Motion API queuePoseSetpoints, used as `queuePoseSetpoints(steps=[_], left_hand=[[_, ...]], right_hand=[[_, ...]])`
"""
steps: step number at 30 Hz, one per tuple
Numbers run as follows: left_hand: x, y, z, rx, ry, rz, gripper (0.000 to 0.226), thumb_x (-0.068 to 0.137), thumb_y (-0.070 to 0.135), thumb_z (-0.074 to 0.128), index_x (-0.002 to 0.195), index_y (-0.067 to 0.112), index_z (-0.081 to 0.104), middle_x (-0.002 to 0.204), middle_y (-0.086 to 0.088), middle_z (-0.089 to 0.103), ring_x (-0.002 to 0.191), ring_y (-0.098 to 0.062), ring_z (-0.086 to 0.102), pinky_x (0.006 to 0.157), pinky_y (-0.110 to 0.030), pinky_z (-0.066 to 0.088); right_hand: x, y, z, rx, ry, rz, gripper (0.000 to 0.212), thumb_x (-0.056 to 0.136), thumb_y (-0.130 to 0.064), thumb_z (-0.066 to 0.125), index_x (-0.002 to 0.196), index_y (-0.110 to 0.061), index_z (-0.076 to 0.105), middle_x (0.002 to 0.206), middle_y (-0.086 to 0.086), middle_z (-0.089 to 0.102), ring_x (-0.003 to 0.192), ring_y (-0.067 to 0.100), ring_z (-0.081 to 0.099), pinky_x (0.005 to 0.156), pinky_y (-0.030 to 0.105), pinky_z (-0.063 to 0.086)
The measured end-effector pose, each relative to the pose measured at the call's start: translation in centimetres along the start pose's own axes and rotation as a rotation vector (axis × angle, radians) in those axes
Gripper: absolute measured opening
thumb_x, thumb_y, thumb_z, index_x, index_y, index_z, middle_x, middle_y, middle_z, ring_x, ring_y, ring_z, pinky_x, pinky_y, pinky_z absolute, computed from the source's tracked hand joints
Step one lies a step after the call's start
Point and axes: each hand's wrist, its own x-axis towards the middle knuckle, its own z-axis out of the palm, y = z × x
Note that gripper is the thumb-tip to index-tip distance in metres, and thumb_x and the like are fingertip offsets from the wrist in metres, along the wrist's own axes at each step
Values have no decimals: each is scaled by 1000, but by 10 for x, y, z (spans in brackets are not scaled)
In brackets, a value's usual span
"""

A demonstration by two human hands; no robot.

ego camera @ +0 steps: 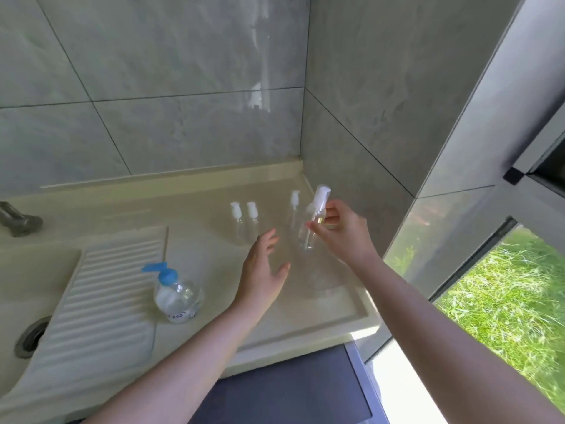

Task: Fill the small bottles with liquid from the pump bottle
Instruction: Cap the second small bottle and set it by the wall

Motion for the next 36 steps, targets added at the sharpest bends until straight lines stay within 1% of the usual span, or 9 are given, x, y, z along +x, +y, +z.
queuePoseSetpoints(steps=[4,5,9,14,19,21,24,28,36], left_hand=[[29,-18,-1,103,-103,3,62,85,6,69,141,15,43,140,-2,50,120,-17,57,102,-20,38],[37,-23,0,112,-116,7,59,85,4,67,140,14,45,138,-3,51,119,-18,57,101,-21,38],[59,-37,11,89,-154,3,53,86,1,64,135,13,50,132,-3,57,117,-18,59,100,-26,43],[73,-52,30,40,-214,-64,54,87,2,63,136,17,50,132,-3,58,116,-16,60,103,-37,47],[87,-60,38,41,-228,-94,61,87,2,61,144,15,43,139,-5,53,123,-18,56,106,-37,45],[92,-63,41,57,-240,-90,66,87,3,61,148,16,39,143,-4,50,127,-18,52,108,-37,43],[97,-64,44,59,-247,-88,68,88,5,60,150,17,36,148,-3,46,133,-18,48,111,-38,40],[104,-66,47,59,-247,-81,66,89,6,59,150,16,36,151,0,43,136,-17,44,112,-39,39],[108,-66,52,-3,-251,-109,65,87,3,59,148,16,40,146,2,48,129,-14,51,110,-38,42]], right_hand=[[32,19,21,-16,25,55,40,79,-23,82,110,-8,61,98,4,70,85,17,66,64,-1,40],[39,25,27,-16,22,77,41,79,-23,82,111,-9,60,99,4,70,85,18,67,66,3,42],[57,47,47,-31,6,126,41,76,-23,84,107,-13,60,98,-1,69,90,18,70,84,30,54],[62,66,64,-26,-26,163,42,74,-22,86,106,-15,60,98,-1,69,91,19,70,86,37,55],[63,73,73,-23,-53,156,40,73,-18,87,104,-14,62,95,-2,67,89,18,69,84,29,54],[65,75,78,-35,-67,150,40,74,-17,86,106,-12,63,97,-2,67,91,17,68,81,22,51],[66,81,83,-70,-84,135,39,75,-18,84,107,-11,64,104,0,69,96,15,67,80,18,49],[66,85,89,-109,-82,124,40,77,-19,82,112,-12,65,109,0,68,99,13,65,68,-2,39],[68,88,98,-77,-1,100,39,75,-20,84,107,-10,63,102,2,66,92,14,64,65,-2,41]])
